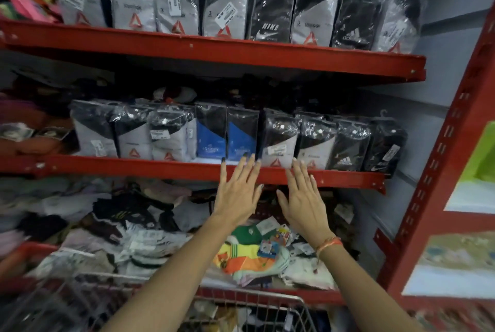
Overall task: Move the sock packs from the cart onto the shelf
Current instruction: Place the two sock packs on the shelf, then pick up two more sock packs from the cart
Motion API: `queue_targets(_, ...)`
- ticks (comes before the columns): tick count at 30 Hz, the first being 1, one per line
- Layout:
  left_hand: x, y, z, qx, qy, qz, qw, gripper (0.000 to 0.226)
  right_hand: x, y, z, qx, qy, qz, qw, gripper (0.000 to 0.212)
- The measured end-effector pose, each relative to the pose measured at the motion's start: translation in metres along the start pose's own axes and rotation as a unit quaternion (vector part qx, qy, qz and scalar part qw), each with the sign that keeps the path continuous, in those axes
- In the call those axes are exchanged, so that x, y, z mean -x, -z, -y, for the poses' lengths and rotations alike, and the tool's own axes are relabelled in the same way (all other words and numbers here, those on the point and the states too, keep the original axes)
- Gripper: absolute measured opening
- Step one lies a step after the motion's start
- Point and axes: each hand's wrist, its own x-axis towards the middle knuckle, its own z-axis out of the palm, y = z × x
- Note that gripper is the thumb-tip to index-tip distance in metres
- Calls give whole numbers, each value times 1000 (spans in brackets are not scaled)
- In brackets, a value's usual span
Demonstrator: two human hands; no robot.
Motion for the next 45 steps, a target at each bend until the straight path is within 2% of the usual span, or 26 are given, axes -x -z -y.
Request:
queue_targets(5,78,3,22,55,37,2,998,58,57,-15,51,-98,-6,30,995,50)
queue_targets(14,199,-21,64,28,80,42,996,45,136,-74,121,-178,-9,122,976,43)
queue_targets(18,243,-51,77,41,127,102,986,45,168,-108,142,-196,-17,199,960,40)
queue_targets(20,266,-70,83,45,149,155,976,40,188,-129,148,-193,-35,247,949,39)
queue_targets(23,301,-102,90,74,195,225,952,31,216,-160,153,-176,-58,343,921,46)
queue_targets(27,334,-145,99,109,256,344,897,36,246,-194,152,-155,-85,491,853,58)
queue_targets(31,356,-188,106,123,321,439,830,45,267,-230,150,-112,-110,595,788,48)
queue_targets(34,379,-221,107,213,385,445,780,49,292,-256,155,-144,-182,642,730,41)
queue_targets(37,400,-251,106,227,420,469,743,57,322,-280,169,-203,-280,646,680,64)
queue_targets(39,416,-269,102,187,433,490,733,76,340,-295,182,-194,-322,661,650,85)
queue_targets(40,425,-276,101,183,428,500,730,87,345,-300,189,-179,-326,669,644,92)
queue_targets(42,432,-283,98,197,434,514,713,106,354,-310,199,-126,-292,680,661,97)
queue_targets(45,434,-278,96,222,467,495,698,105,351,-308,205,-89,-263,670,688,111)
